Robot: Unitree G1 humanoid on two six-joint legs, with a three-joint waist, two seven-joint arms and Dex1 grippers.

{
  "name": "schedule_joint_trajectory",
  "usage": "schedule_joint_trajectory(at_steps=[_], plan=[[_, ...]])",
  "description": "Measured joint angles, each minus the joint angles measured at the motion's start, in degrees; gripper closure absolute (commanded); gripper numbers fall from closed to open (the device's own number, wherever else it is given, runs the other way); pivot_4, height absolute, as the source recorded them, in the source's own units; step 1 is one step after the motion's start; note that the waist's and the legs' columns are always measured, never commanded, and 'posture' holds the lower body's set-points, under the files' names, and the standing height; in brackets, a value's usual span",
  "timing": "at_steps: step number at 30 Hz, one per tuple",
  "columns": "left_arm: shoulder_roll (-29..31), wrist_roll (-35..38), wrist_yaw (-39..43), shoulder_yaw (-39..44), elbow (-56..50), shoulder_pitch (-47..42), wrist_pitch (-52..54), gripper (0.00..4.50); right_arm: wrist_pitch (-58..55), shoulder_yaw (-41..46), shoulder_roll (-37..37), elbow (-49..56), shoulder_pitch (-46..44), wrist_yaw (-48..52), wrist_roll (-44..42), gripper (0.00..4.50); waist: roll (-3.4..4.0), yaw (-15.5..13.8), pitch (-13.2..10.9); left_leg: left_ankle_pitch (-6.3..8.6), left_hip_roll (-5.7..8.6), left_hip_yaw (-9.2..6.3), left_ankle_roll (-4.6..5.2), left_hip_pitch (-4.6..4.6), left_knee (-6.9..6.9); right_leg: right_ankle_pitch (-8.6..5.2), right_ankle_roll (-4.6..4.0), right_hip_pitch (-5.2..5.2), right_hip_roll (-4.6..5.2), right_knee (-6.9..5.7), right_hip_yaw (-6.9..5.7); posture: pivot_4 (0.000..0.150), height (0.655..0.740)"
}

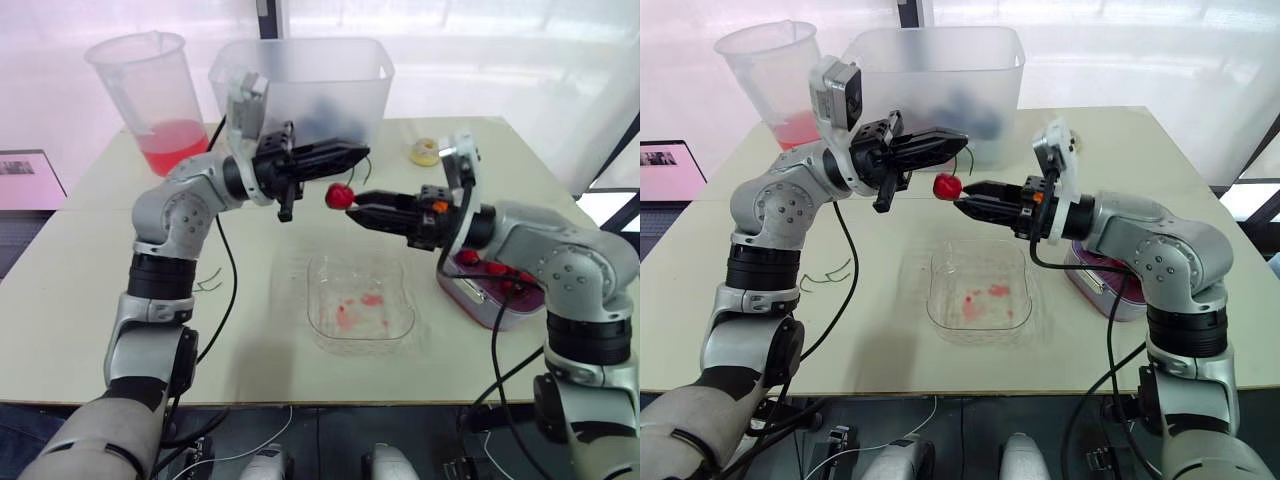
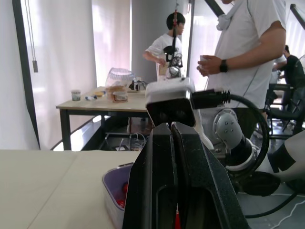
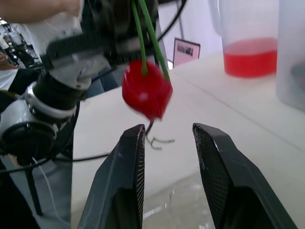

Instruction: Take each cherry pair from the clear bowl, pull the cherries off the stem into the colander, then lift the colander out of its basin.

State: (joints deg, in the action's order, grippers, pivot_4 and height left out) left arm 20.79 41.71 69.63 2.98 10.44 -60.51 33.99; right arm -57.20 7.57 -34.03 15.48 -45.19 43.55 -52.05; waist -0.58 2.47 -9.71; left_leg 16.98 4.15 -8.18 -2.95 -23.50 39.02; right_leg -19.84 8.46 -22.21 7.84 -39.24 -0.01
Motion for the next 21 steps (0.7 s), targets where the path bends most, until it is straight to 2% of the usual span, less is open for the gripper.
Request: schedule_joint_trajectory(at_steps=[3, 20, 21], plan=[[0.0, -0.01, 0.02, 0.0, 0.08, 0.0, -0.02, 4.5, 0.22, -0.54, -0.23, -0.25, -0.01, 0.17, 0.18, 0.49, 0.0, 0.05, 0.0, 0.0, 0.0, 0.01, 0.0, 0.0, 0.0, 0.0, 0.0, -0.01, 0.0, 0.0, 0.0, 0.15, 0.74], [-0.15, -0.01, 0.01, 0.0, 0.1, 0.0, -0.03, 4.5, 1.38, -3.01, 1.35, -1.29, 0.01, 1.24, 0.16, 0.49, 0.0, 0.12, 0.0, 0.0, -0.01, 0.0, 0.0, 0.0, -0.01, 0.0, 0.0, -0.02, -0.01, -0.01, 0.0, 0.15, 0.74], [-0.24, 0.0, -0.01, 0.0, 0.1, 0.0, -0.03, 4.5, 1.38, -3.12, 1.49, -1.29, 0.01, 1.17, 0.13, 0.75, 0.0, 0.09, 0.0, 0.0, 0.0, 0.0, 0.0, 0.0, -0.01, 0.0, 0.0, -0.02, -0.01, -0.01, 0.0, 0.15, 0.74]])
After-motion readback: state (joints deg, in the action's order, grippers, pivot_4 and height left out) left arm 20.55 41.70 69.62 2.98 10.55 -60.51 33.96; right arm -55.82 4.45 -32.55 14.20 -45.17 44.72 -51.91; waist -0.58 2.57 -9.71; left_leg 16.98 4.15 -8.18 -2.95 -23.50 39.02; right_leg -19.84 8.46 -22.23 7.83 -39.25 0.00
